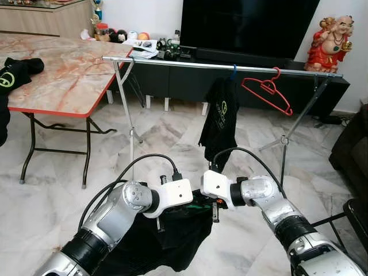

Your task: Hang hanger

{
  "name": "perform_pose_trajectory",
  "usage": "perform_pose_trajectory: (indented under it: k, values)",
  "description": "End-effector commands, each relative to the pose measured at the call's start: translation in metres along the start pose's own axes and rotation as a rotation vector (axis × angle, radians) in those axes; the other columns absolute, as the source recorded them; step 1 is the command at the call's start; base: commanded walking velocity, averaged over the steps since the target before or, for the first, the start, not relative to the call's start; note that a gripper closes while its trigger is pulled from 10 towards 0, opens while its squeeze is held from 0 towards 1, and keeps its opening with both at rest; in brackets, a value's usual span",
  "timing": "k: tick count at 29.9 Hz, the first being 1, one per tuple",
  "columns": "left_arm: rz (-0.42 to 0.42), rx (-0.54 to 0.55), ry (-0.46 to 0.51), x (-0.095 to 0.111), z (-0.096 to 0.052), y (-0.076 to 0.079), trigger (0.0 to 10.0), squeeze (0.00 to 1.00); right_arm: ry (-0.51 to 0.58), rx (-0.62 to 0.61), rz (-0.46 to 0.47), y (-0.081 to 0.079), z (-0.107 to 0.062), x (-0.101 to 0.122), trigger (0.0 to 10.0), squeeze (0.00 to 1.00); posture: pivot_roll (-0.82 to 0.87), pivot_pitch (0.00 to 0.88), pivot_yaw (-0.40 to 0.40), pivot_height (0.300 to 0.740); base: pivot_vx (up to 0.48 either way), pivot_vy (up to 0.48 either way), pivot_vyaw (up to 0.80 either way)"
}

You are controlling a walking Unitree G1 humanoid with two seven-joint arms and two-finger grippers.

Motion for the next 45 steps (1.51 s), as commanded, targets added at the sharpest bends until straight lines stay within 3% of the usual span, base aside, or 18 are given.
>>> perform_pose_trajectory:
  k: [1, 2, 7, 10, 18, 19, 20, 21, 22, 23, 25, 29, 33, 36, 37, 38, 45]
  values:
    - [0.035, -0.04, -0.011, 0.004, 0.004, 0.006, 0.0, 0.0, 0.035, -0.086, -0.027, 0.016, -0.007, 0.015, 10.0, 0.59, 0.14, 0.0, -0.077, 0.74, 0.0, 0.0, 0.0]
    - [0.036, -0.04, -0.011, 0.004, 0.004, 0.006, 0.0, 0.0, 0.034, -0.086, -0.023, 0.017, -0.007, 0.015, 10.0, 1.0, 0.14, 0.0, -0.077, 0.74, 0.0, 0.0, 0.0]
    - [0.037, -0.04, -0.011, 0.004, 0.004, 0.006, 0.0, 0.0, 0.014, 0.011, -0.043, 0.009, -0.013, 0.009, 10.0, 1.0, 0.14, 0.0, -0.076, 0.74, 0.0, 0.0, 0.0]
    - [0.038, -0.041, -0.01, 0.005, 0.004, 0.007, 0.0, 0.0, -0.069, 0.069, -0.07, 0.002, -0.019, -0.005, 10.0, 1.0, 0.14, 0.0, -0.077, 0.74, 0.0, 0.0, 0.0]
    - [0.016, 0.005, -0.008, 0.0, 0.0, 0.002, 0.0, 0.0, -0.229, -0.037, -0.068, 0.004, -0.038, -0.034, 10.0, 1.0, 0.14, 0.0, -0.078, 0.74, 0.0, 0.0, 0.0]
    - [0.008, 0.012, -0.008, -0.002, -0.001, 0.001, 0.0, 0.0, -0.234, -0.072, -0.054, 0.006, -0.04, -0.037, 10.0, 0.21, 0.14, 0.0, -0.078, 0.74, 0.0, 0.0, 0.0]
    - [-0.002, 0.018, -0.006, -0.003, -0.002, 0.001, 0.0, 0.0, -0.239, -0.109, -0.037, 0.008, -0.042, -0.039, 10.0, 0.05, 0.14, 0.0, -0.078, 0.74, 0.0, 0.0, 0.0]
    - [-0.028, 0.05, 0.002, -0.006, -0.006, -0.003, 0.0, 0.0, -0.258, -0.212, -0.005, 0.012, -0.048, -0.046, 10.0, 0.0, 0.13, 0.0, -0.077, 0.74, 0.0, 0.0, 0.0]
    - [-0.054, 0.075, 0.011, -0.008, -0.009, -0.005, 0.0, 0.0, -0.284, -0.299, 0.035, 0.015, -0.053, -0.055, 10.0, 0.0, 0.13, 0.0, -0.076, 0.74, 0.0, 0.0, 0.0]
    - [-0.054, 0.075, 0.011, -0.008, -0.009, -0.005, 0.0, 0.0, -0.284, -0.299, 0.035, 0.015, -0.053, -0.055, 10.0, 0.0, 0.13, 0.0, -0.076, 0.74, 0.0, 0.0, 0.0]
    - [-0.092, 0.119, 0.016, -0.013, -0.015, -0.01, 0.0, 0.0, -0.3, -0.477, 0.119, 0.018, -0.06, -0.067, 10.0, 0.0, 0.13, 0.0, -0.074, 0.74, 0.0, 0.0, 0.0]
    - [-0.158, 0.172, 0.051, -0.017, -0.022, -0.015, 0.0, 0.0, -0.215, -0.717, 0.28, 0.017, -0.063, -0.079, 10.0, 0.0, 0.13, 0.0, -0.069, 0.74, 0.0, 0.0, 0.0]
    - [-0.218, 0.195, 0.106, -0.014, -0.024, -0.018, 0.0, 0.0, -0.154, -0.815, 0.36, 0.011, -0.059, -0.085, 10.0, 0.0, 0.12, 0.0, -0.065, 0.74, 0.0, 0.0, 0.0]
    - [-0.288, 0.219, 0.228, 0.002, -0.026, -0.023, 0.0, 0.0, -0.003, -0.893, 0.644, -0.019, -0.033, -0.101, 10.0, 0.0, 0.13, 0.0, -0.059, 0.74, 0.0, 0.0, 0.0]
    - [-0.288, 0.219, 0.228, 0.002, -0.026, -0.023, 0.0, 0.0, -0.003, -0.893, 0.644, -0.019, -0.033, -0.101, 10.0, 0.0, 0.13, 0.0, -0.059, 0.74, 0.0, 0.0, 0.0]
    - [-0.319, 0.242, 0.295, 0.013, -0.027, -0.028, 0.0, 0.0, 0.051, -0.905, 0.762, -0.037, -0.02, -0.107, 10.0, 0.0, 0.13, 0.0, -0.057, 0.74, 0.0, 0.0, 0.0]
    - [-0.368, 0.254, 0.38, 0.028, -0.028, -0.031, 0.0, 0.0, 0.03, -1.007, 0.858, -0.058, -0.012, -0.121, 10.0, 0.0, 0.13, 0.0, -0.057, 0.74, 0.0, 0.0, 0.0]
Point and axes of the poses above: a point about 5 cm out from each wrist's last joint towards the gripper, its own z axis pointing out of the wrist towards the gripper, its own x axis along the axis of the wrist's last joint, y = z × x, the point moved 1 cm from there along z, pointing out of the wrist towards the gripper, and after that the axes turned 2 degrees about z, right-handed, at the moved point
